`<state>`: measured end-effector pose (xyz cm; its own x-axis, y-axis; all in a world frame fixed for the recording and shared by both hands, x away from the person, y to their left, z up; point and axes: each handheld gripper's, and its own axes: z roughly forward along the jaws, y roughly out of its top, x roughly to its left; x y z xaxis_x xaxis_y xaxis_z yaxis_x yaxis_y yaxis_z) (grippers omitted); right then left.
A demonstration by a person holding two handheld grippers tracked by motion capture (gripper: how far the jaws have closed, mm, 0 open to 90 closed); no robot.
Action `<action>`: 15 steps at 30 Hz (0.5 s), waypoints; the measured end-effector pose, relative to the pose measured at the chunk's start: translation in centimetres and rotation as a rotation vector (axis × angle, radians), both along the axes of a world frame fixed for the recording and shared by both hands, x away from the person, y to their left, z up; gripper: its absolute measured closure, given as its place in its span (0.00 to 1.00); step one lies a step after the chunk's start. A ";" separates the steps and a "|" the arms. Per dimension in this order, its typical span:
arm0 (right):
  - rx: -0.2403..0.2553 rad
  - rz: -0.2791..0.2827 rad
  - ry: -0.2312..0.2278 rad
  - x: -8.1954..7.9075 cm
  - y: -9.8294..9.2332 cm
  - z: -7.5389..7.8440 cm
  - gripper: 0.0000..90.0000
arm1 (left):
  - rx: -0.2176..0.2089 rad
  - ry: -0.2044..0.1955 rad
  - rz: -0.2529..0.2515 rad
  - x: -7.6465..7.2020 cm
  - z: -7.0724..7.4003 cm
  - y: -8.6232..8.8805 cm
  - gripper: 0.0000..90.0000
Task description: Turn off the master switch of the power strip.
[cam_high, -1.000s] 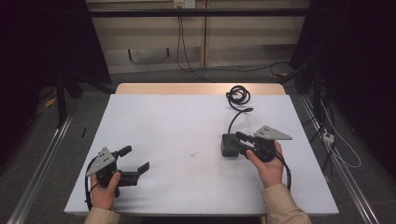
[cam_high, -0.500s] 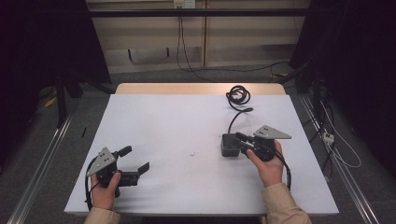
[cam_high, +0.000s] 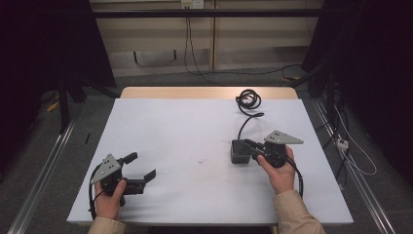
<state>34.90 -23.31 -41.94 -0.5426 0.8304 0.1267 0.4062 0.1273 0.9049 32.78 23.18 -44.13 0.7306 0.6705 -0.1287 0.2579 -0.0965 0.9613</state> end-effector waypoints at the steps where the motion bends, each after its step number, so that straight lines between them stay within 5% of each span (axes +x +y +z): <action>1: 0.000 0.000 0.000 0.0 0.0 0.0 0.89 | 0.000 0.000 -0.001 0.0 0.0 0.0 0.03; 15: -0.010 0.018 0.005 0.0 -0.1 0.1 0.96 | 0.000 0.003 0.000 0.0 0.0 -0.1 0.03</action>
